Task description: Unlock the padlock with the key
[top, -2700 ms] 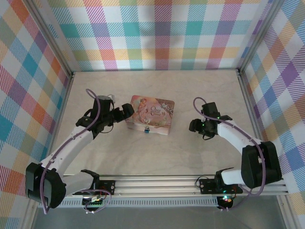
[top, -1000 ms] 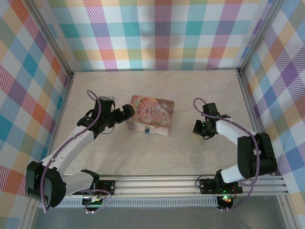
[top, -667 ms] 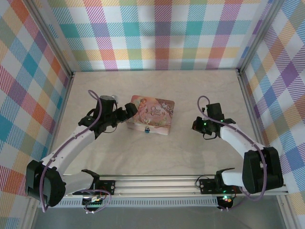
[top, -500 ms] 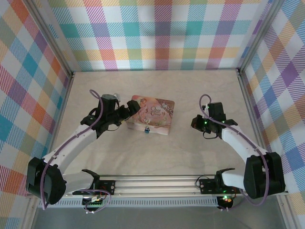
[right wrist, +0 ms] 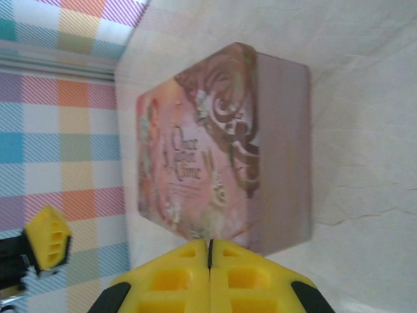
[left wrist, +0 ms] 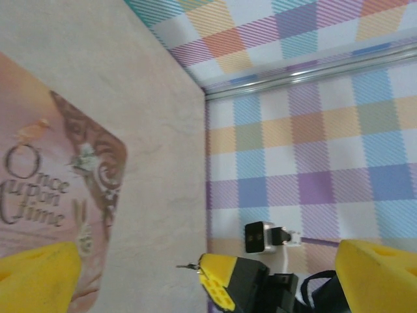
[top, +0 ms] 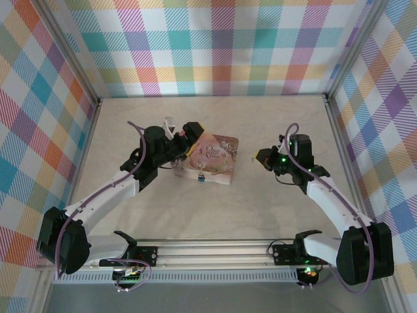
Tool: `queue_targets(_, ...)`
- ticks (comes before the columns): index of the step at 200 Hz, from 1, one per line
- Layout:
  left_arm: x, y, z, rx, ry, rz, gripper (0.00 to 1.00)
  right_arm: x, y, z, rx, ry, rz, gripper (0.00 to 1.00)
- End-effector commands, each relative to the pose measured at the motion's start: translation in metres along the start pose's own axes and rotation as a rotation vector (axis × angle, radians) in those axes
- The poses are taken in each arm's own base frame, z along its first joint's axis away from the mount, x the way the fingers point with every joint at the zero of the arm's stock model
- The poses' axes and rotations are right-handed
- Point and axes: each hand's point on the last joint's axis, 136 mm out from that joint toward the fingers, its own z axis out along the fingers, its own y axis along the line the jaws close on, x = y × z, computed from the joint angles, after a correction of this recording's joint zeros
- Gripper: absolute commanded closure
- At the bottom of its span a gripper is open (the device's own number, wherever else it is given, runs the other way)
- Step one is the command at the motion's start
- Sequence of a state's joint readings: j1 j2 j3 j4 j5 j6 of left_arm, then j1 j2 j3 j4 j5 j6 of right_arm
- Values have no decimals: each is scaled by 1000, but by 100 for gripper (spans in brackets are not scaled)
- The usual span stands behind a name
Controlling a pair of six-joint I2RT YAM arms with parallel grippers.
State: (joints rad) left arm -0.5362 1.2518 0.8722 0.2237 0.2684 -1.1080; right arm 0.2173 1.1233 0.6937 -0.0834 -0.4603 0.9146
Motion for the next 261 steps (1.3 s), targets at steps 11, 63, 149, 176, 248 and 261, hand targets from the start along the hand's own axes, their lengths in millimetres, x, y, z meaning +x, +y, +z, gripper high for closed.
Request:
queue_targets(11, 0, -21, 12, 140, -13, -124, 0, -11, 49, -9, -170, -21, 106, 100)
queue_targets(63, 6, -28, 25, 225, -15, -234, 0, -19, 98, -16, -311, -18, 159, 100)
queue_targets(149, 26, -35, 48, 311, 42, -333, 0, -4, 135, -6, -393, 37, 184, 100)
queue_targets(176, 34, -41, 56, 327, 61, -338, 0, 4, 140, 0, -401, 59, 189, 100)
queue_targets(248, 55, -52, 74, 366, 116, -364, 0, 19, 134, 19, -368, 92, 217, 100)
queue_targets(261, 58, -54, 75, 368, 122, -362, 0, 20, 133, 21, -363, 92, 221, 100)
